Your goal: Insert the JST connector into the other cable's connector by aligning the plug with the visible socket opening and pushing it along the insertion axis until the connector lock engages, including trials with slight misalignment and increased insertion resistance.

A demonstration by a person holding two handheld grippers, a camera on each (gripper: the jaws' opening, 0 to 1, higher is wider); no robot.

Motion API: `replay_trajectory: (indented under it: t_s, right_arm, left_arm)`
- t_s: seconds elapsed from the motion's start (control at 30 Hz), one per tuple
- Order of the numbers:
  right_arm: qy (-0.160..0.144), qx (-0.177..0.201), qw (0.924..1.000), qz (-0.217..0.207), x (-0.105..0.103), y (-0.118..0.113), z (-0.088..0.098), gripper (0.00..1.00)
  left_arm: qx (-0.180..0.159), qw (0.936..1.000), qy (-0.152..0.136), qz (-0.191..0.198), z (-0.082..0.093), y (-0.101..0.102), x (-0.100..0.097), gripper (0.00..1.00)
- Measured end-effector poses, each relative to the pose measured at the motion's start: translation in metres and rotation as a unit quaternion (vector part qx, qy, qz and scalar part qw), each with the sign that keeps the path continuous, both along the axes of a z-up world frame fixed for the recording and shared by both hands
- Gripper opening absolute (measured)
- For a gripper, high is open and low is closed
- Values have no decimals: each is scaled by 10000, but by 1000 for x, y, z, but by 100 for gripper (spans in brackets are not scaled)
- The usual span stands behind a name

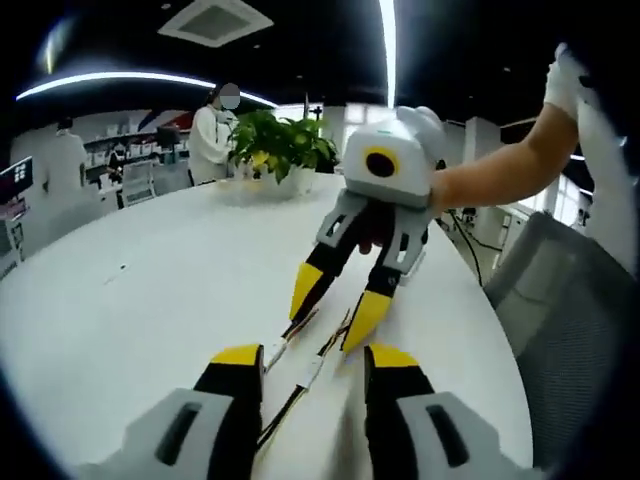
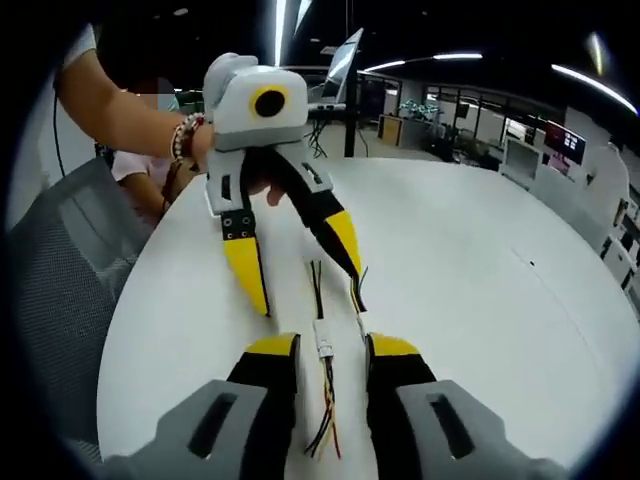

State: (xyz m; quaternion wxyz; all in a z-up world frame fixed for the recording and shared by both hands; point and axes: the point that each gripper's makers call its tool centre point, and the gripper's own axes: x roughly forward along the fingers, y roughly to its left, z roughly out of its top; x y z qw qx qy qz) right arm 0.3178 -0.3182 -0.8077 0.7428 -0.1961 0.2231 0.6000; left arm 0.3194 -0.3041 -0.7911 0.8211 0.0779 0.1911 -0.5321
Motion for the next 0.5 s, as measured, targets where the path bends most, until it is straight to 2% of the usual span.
replay_trajectory:
  t_s: [0.17, 0.3, 0.5]
  right_arm:
    - [-54, 153, 9995, -257, 0, -4, 16, 29]
    - [-157, 263, 9986, -429, -3, -9, 32, 31]
    - [-235, 557, 9949, -812, -12, -18, 55, 34]
  left_arm:
    - [25, 9996, -112, 254, 14, 7, 0, 48]
    - [-231, 9987, -177, 419, 35, 12, -4, 54]
    - [-147, 9970, -332, 679, 49, 22, -15, 65]
